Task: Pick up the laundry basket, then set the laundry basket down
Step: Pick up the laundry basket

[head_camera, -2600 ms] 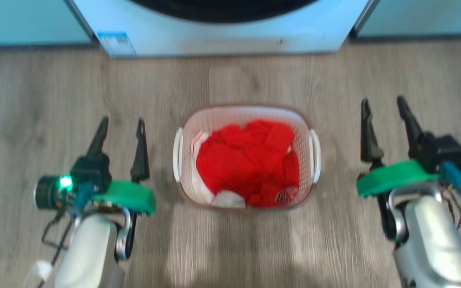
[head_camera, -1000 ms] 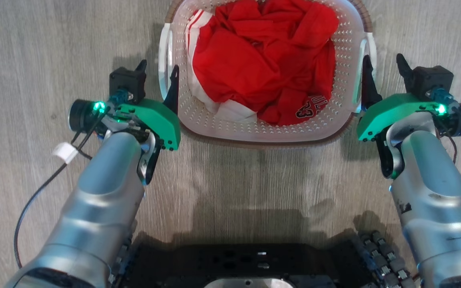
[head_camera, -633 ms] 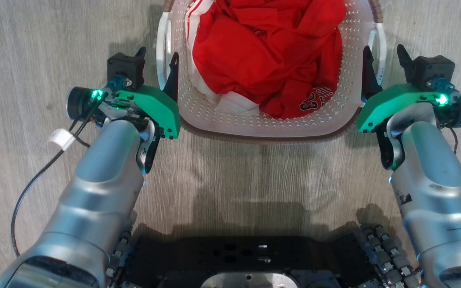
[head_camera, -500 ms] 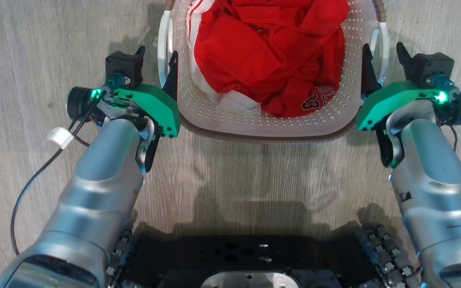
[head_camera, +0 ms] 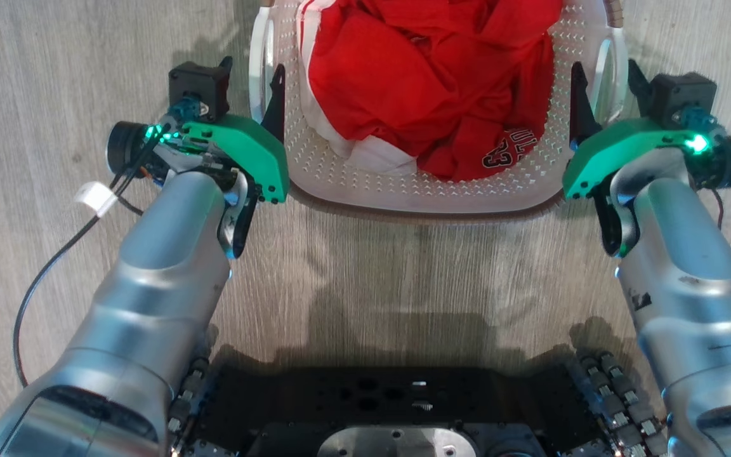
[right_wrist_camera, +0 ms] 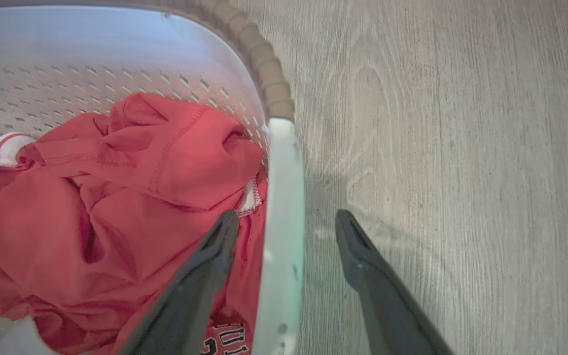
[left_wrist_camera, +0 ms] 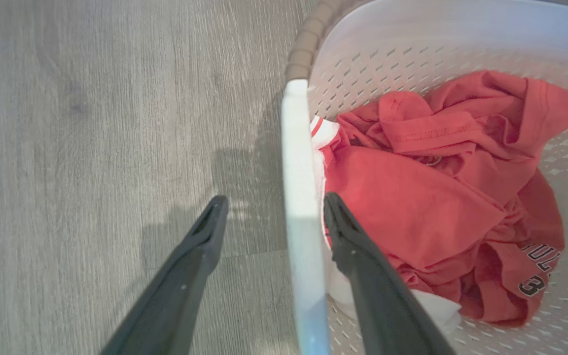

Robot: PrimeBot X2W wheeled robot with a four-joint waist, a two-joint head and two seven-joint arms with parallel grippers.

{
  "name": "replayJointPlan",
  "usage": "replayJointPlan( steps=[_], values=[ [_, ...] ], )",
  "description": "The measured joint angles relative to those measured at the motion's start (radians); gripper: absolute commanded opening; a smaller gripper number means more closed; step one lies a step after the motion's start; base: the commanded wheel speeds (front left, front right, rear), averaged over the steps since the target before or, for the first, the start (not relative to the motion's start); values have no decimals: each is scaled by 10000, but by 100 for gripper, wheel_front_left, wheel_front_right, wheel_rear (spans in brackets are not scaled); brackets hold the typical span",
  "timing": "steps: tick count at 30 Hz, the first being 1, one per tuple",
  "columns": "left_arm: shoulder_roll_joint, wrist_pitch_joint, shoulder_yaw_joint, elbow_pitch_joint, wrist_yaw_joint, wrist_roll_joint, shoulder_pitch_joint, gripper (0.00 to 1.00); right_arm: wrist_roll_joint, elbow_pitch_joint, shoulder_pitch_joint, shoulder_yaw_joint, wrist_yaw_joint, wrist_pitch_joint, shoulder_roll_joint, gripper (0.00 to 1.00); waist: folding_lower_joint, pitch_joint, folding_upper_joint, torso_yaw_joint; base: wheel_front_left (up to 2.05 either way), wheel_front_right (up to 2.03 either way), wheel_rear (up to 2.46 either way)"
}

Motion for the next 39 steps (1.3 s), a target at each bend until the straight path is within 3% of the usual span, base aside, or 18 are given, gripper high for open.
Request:
replayJointPlan(
  steps=[6, 8, 9, 10, 11, 12, 13, 14, 15, 39],
  values=[
    [-2, 0, -259, 92, 86, -203, -147, 100, 0, 40, -116, 0, 0, 0, -25, 100, 0, 109, 0, -13, 0, 0, 0],
    [-2, 0, -291, 102, 86, -274, -160, 98, 0, 48, -116, 0, 0, 0, -29, 85, 0, 126, 1, -11, 0, 0, 0],
    [-2, 0, -305, 119, 86, -313, -159, 86, 0, 61, -116, 0, 0, 0, -29, 64, 0, 129, 1, -9, 0, 0, 0],
    [-2, 0, -316, 134, 88, -362, -159, 66, 0, 82, -117, 2, 0, 0, -29, 49, 0, 131, 1, -7, 0, 0, 0],
    [-2, 0, -339, 151, 88, -362, -159, 47, 2, 100, -116, 4, 0, 0, -29, 44, 0, 131, 2, -5, 0, 0, 0],
    [-6, 0, -384, 153, 86, -380, -162, 39, 2, 100, -119, 33, 0, 0, -23, 38, 0, 129, 2, -4, 0, 0, 0],
    [-33, 0, -447, 169, 84, -456, -167, 23, 2, 119, -124, 56, 0, 0, -12, 31, 0, 124, 2, -4, 0, 0, 0],
    [-48, -2, -548, 173, 79, -512, -174, 0, 2, 150, -129, 79, 6, -2, -2, 7, 0, 114, 2, -5, 0, 0, 0],
    [-71, -2, -585, 186, 82, -546, -178, 0, 17, 180, -136, 59, 8, -6, 54, 0, 0, 100, 2, -3, 0, 0, 0],
    [-73, 0, -1342, 826, 309, -1275, 260, 0, 805, 1509, -131, 734, 12, -27, 52, 0, 0, -1032, 1, -48, 0, 0, 0]
  ],
)
